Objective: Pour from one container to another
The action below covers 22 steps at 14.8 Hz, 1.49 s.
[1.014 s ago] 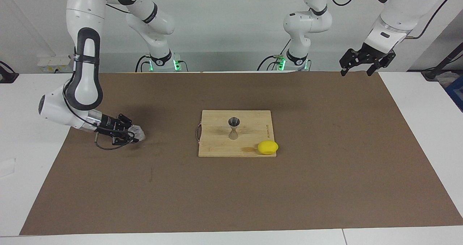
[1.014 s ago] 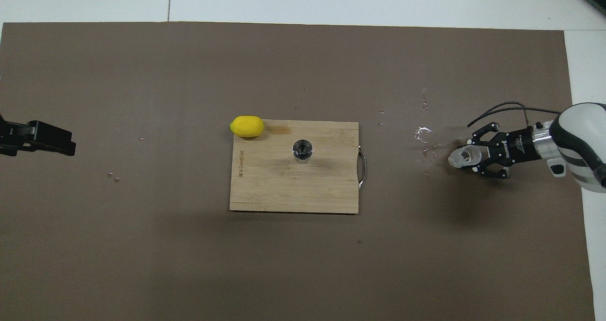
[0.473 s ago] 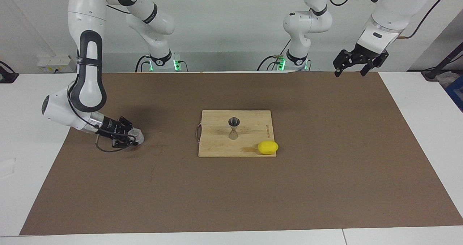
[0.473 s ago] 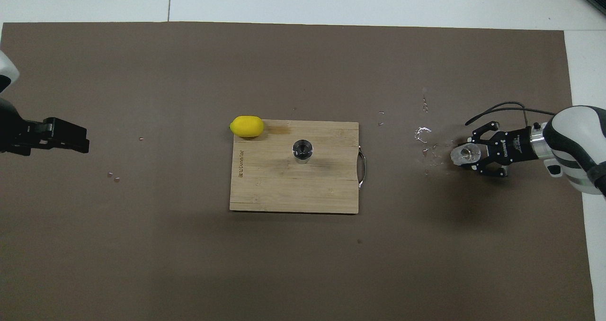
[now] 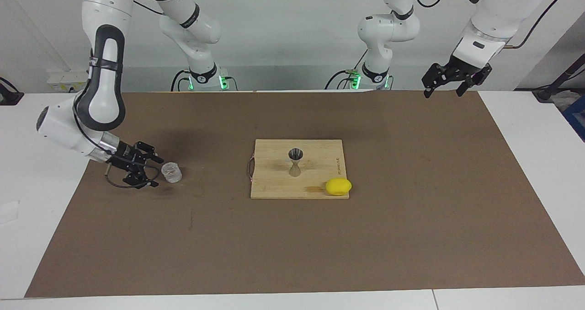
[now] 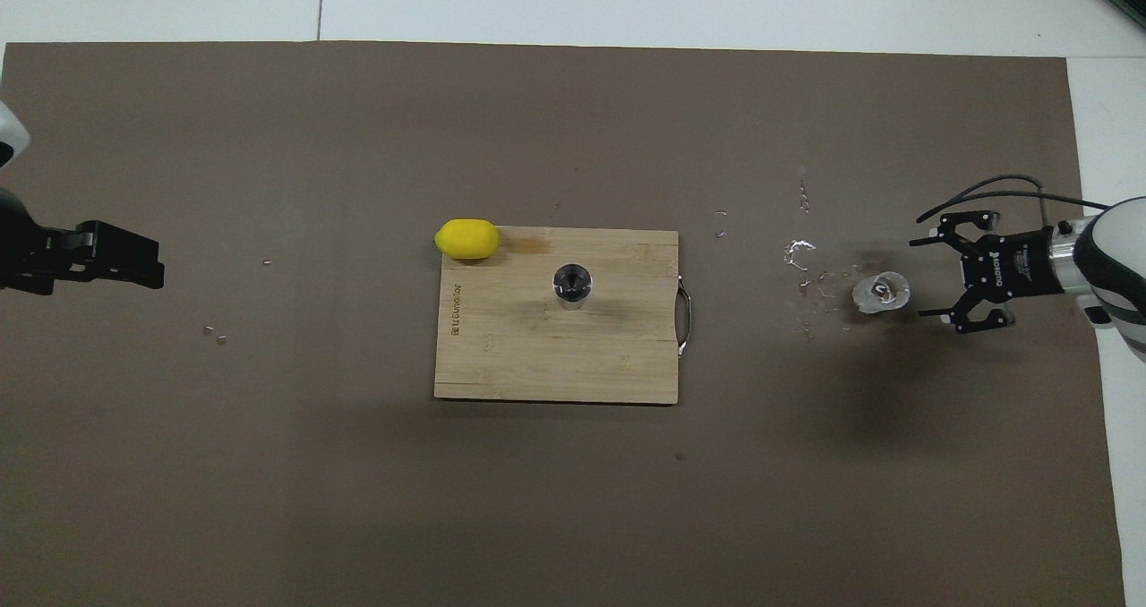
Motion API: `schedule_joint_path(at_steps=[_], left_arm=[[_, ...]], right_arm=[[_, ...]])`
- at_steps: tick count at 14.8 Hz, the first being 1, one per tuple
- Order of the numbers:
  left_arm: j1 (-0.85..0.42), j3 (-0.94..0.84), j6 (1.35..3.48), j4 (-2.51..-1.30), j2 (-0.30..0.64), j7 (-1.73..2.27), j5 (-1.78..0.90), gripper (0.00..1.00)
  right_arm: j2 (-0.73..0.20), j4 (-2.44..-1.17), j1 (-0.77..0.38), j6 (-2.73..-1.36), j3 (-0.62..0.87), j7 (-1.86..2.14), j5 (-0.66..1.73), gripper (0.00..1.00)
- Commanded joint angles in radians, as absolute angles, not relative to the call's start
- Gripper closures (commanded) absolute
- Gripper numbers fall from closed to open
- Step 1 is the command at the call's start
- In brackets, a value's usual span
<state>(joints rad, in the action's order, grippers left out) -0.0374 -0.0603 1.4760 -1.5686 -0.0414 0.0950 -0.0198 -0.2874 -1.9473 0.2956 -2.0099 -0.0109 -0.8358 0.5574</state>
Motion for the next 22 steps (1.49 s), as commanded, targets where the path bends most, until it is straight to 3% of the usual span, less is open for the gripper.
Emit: schedule_joint_path(at_steps=[1, 8, 12, 22], left_arm=[[-0.035, -0.054, 1.497, -1.597, -0.069, 0.095, -0.003, 0.0], [0.014, -0.048, 1.514, -1.598, -0.069, 0.031, -0.003, 0.0], [0.04, -0.048, 1.516, -1.601, -0.069, -0.002, -0.003, 0.0], [0.038, -0.048, 1.519, -1.605, -0.071, 0.009, -0.003, 0.0]], right_arm=[[-0.19, -1.964, 0.285, -1.999, 0.005, -0.79, 0.399, 0.0], [-0.062, -1.954, 0.118, -1.875, 0.006, -0.381, 0.235, 0.0], [-0.023, -1.869, -0.026, -1.825, 0.008, -0.347, 0.051, 0.0], [-0.031, -1.588, -0.064, -1.642, 0.04, -0.304, -0.067, 0.0]])
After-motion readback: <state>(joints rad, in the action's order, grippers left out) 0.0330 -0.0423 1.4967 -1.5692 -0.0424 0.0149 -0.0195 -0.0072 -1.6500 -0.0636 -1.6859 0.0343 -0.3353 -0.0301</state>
